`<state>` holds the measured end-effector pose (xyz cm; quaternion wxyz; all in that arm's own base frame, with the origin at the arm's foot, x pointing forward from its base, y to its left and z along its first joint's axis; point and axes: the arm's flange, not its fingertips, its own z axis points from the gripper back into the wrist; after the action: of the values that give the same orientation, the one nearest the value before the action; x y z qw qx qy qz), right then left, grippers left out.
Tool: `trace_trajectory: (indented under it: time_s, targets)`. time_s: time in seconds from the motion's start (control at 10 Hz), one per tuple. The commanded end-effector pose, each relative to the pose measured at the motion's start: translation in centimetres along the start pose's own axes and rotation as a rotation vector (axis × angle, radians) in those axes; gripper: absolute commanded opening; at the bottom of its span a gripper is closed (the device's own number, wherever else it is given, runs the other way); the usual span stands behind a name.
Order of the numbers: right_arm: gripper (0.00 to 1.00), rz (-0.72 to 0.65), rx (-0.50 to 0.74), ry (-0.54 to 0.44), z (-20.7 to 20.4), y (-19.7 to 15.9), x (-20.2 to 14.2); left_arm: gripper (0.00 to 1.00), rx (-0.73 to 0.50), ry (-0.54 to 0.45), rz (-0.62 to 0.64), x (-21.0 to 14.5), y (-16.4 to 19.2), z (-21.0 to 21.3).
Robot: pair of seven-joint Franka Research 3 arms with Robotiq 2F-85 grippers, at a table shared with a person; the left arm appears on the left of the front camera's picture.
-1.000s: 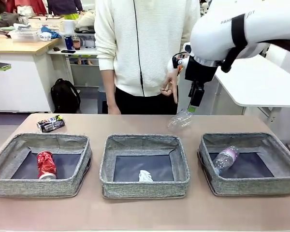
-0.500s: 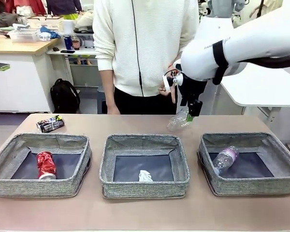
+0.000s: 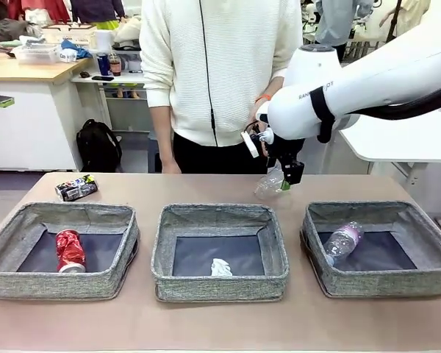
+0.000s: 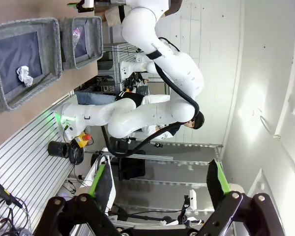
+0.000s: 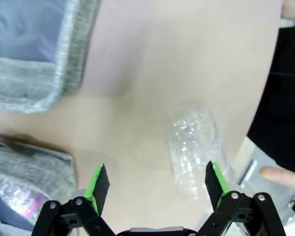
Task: Sort the waste into the appropriate baskets.
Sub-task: Pick up the waste item pointed out by the person.
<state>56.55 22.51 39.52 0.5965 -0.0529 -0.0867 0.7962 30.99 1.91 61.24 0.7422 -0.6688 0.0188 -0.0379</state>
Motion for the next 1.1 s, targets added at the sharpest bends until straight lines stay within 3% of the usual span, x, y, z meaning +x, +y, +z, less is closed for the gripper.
trace_trajectory:
  time_s: [0.0,1.0]
  targets:
    - [1.0,0.007,-0.012,0.029,-0.8,-2.0,0.3,1.0,-0.022,0.004,-0.018,-0.3,-0.1,-0.1]
    - [1.0,0.018,0.079,0.113,-6.5,-4.3,1.8,1.0,-0.022,0.004,-0.018,-0.3,-0.1,-0.1]
